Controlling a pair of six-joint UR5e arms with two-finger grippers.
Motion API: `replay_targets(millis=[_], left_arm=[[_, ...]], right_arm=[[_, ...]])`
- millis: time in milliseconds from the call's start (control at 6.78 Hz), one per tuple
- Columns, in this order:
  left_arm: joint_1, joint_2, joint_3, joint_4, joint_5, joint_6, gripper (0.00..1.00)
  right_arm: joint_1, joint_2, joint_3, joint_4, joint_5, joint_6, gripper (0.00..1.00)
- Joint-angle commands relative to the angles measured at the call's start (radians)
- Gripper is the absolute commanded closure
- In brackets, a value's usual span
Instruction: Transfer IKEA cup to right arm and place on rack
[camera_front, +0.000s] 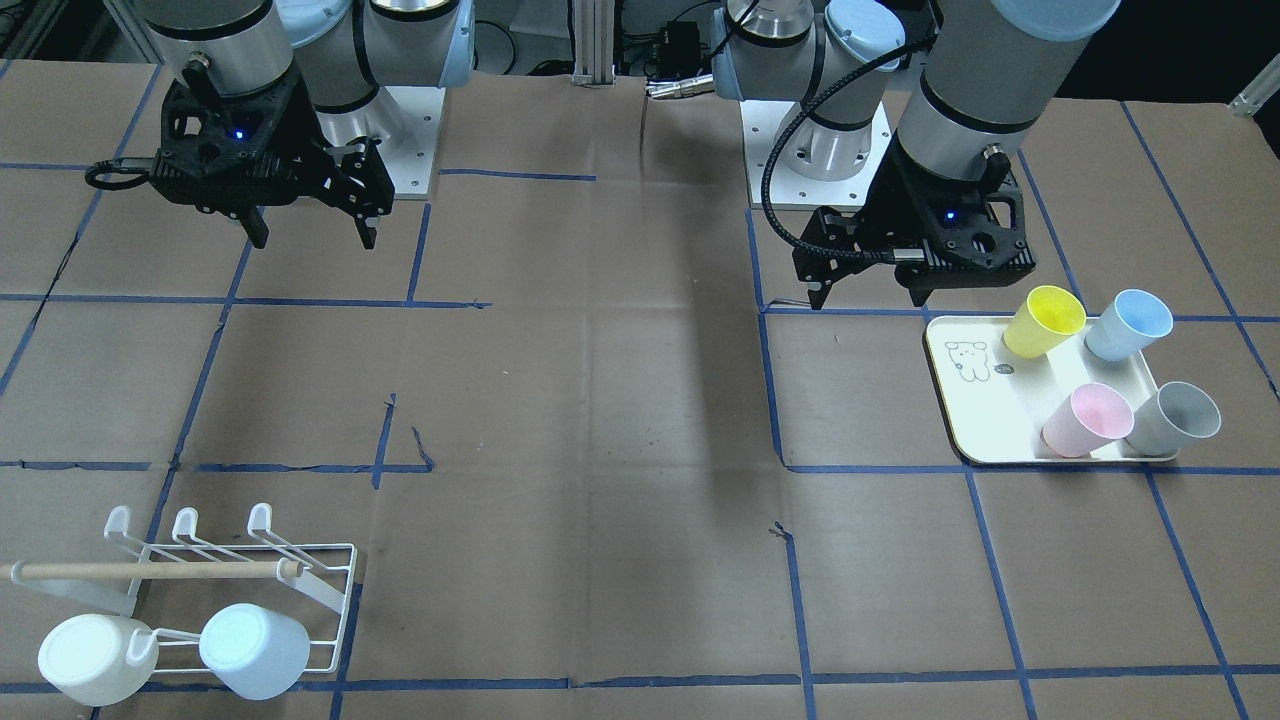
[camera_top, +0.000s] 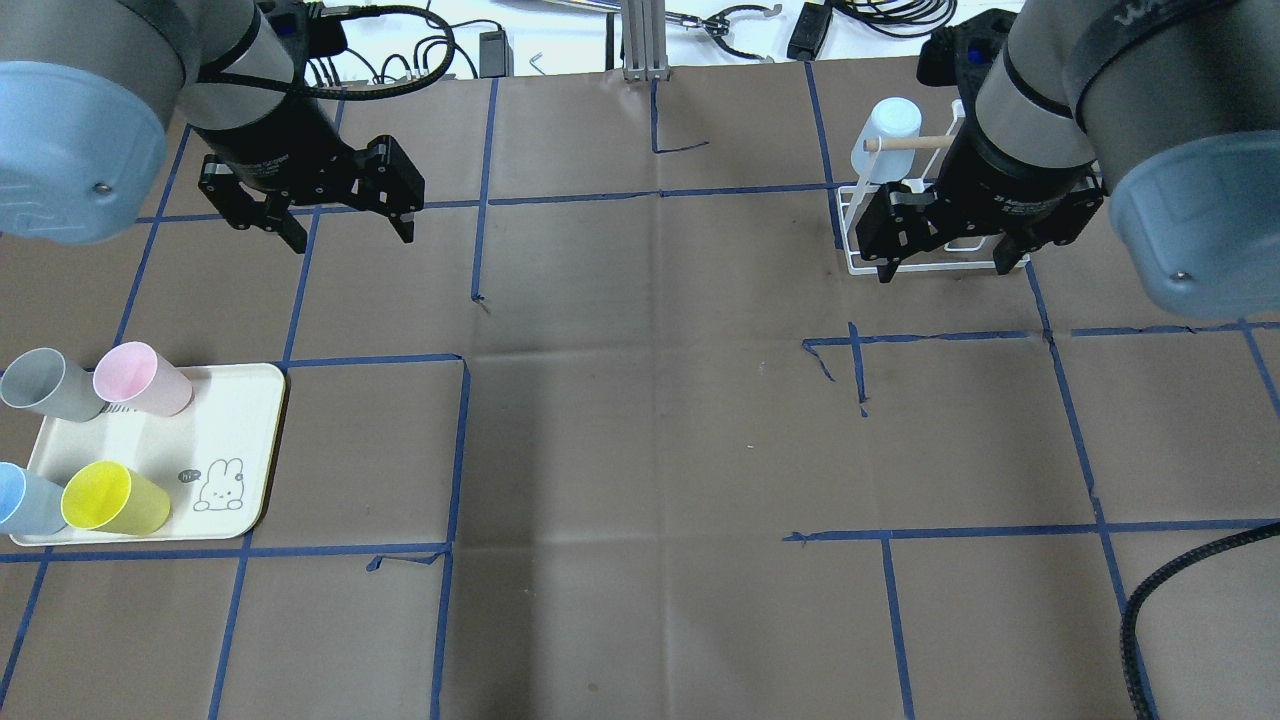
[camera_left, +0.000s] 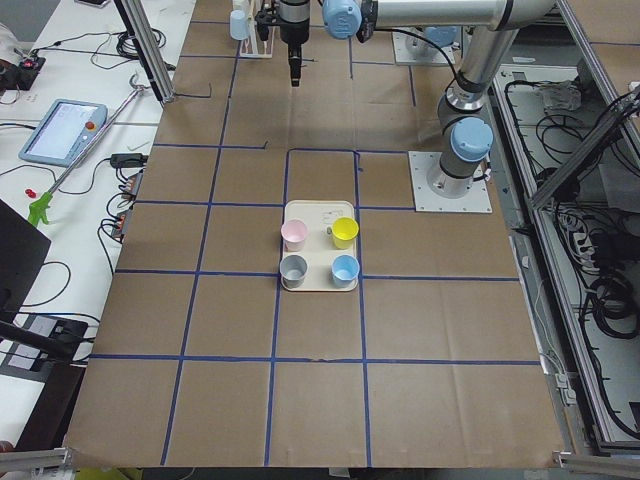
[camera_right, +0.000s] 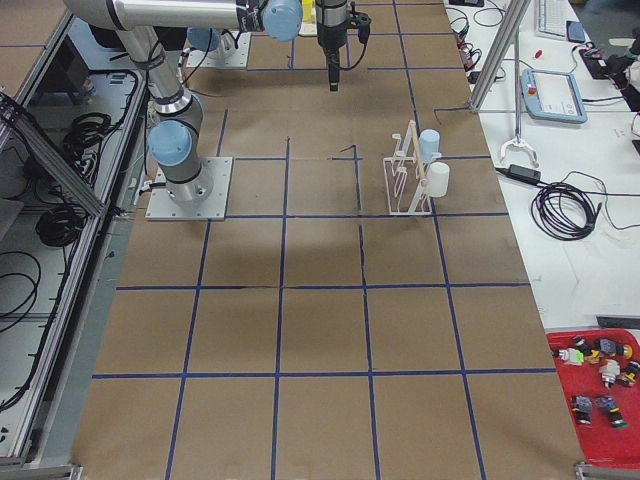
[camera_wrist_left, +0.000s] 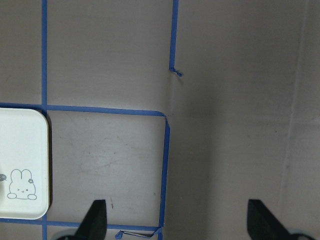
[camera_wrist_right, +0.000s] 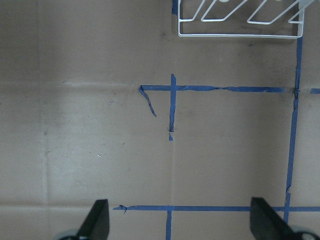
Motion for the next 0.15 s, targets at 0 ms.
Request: replay_targets(millis=[0], left_arm=[[0.000,0.000,0.000,0.000,0.000,-0.001,0.00]], right_arm=[[0.000,0.000,0.002,0.000,0.000,0.000,0.00]])
